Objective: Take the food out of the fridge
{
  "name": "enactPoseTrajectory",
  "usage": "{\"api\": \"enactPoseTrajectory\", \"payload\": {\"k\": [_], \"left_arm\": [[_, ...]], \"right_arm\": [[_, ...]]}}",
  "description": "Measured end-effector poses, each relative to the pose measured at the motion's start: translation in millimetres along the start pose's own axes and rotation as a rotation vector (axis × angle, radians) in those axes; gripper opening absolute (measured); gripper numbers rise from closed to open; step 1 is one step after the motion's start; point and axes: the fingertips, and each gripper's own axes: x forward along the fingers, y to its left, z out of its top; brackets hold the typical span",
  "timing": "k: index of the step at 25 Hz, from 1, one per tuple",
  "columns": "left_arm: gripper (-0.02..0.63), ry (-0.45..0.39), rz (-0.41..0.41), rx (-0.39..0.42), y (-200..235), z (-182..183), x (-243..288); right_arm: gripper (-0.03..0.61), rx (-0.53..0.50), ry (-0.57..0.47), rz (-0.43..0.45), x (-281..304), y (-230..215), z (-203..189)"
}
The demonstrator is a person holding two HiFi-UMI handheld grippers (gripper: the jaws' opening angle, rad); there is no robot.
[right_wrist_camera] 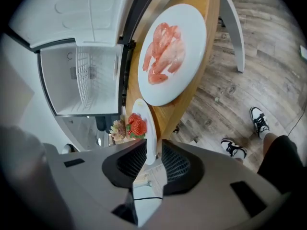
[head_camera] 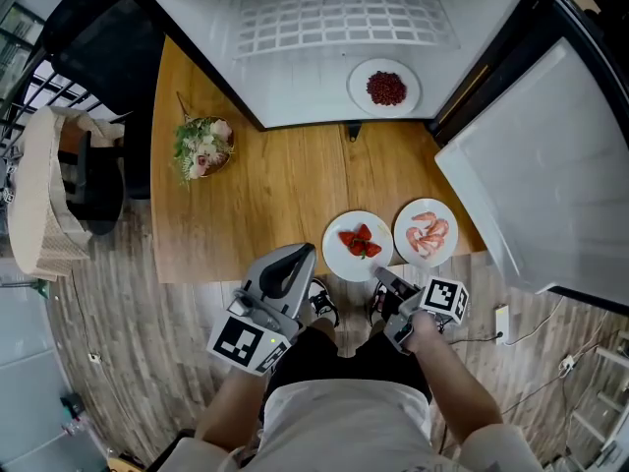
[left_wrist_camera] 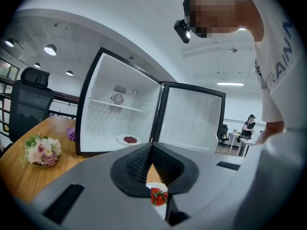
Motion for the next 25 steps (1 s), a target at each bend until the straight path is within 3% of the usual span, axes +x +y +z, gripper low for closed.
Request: {"api": "enactPoseTrajectory", "payload": {"k": [3,6,12,18,25], "left_arm": [[0.008,-0.001,0.008,0.003,-0.4,2.8,0.0],[0.008,0.002,0.025,0.0,0.9,6.6,0.4],[0.008,-0.035,0.05,0.011,1.7,27.3,2.1],[0.008,-0.083,0.067,0.037,-3.1,58.6,-3.6],[0.008,-0.153,0.086,0.085,-9.2,102.7,-14.8]], "right_arm": [[0.089,-0.078,0.016,-0.076,-12.4,-1.5,-3.7],[0.032,-0.205,-0.013,-0.084,-28.6,18.2,-0.9],[0.02,-0.595,-0.178,0.07,-51.2,114.2,27.1],[0.02,-1.017,-0.37,0.167,-79.1,211.8,44.0],[0.02,-1.236,-0.531,0.199,-130.6,291.0,53.8]]}}
